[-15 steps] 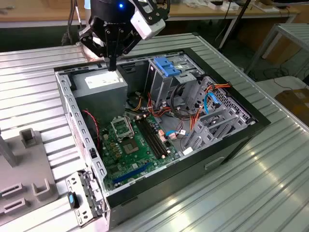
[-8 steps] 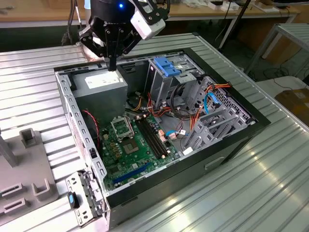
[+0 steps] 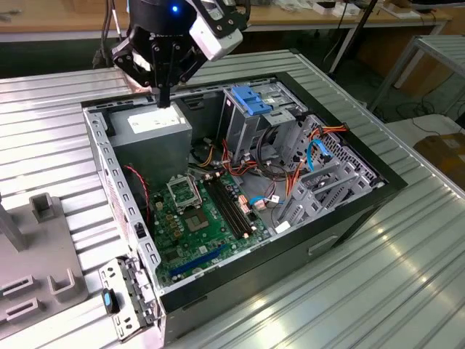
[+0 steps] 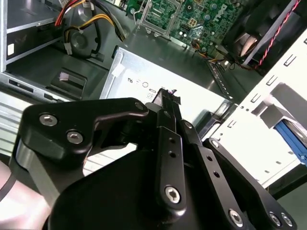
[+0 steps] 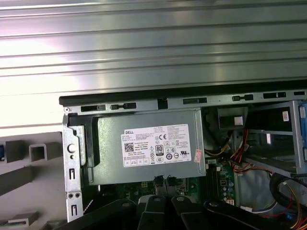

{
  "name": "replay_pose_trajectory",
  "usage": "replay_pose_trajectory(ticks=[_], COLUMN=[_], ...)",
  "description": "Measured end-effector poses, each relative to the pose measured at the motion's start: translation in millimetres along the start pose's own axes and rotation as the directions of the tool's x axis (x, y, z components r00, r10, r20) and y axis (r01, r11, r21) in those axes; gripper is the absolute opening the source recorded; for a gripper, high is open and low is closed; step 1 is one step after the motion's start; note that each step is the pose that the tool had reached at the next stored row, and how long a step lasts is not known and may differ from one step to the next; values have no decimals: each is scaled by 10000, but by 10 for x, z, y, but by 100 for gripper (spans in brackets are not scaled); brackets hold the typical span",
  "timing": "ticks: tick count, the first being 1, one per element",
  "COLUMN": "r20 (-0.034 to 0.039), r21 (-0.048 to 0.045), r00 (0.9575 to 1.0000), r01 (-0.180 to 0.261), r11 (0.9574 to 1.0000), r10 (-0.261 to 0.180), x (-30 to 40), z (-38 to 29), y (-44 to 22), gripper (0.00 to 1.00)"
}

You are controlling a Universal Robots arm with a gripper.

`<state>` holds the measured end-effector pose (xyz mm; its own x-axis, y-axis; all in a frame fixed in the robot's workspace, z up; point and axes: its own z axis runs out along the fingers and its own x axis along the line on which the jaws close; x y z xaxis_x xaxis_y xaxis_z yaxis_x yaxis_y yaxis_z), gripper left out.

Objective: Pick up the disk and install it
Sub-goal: 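Reach for the disk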

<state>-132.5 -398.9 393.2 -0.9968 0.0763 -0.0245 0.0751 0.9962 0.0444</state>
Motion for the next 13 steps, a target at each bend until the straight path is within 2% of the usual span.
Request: replay_pose_trajectory(ticks=[5,13], r20=[0,0], r21=[0,0], r00=[10000,10000], r01=[1,0], r11=[10000,10000], r10=[-1,0], x=[122,232], z=[0,1], y=[-9,-18], gripper=[11,11])
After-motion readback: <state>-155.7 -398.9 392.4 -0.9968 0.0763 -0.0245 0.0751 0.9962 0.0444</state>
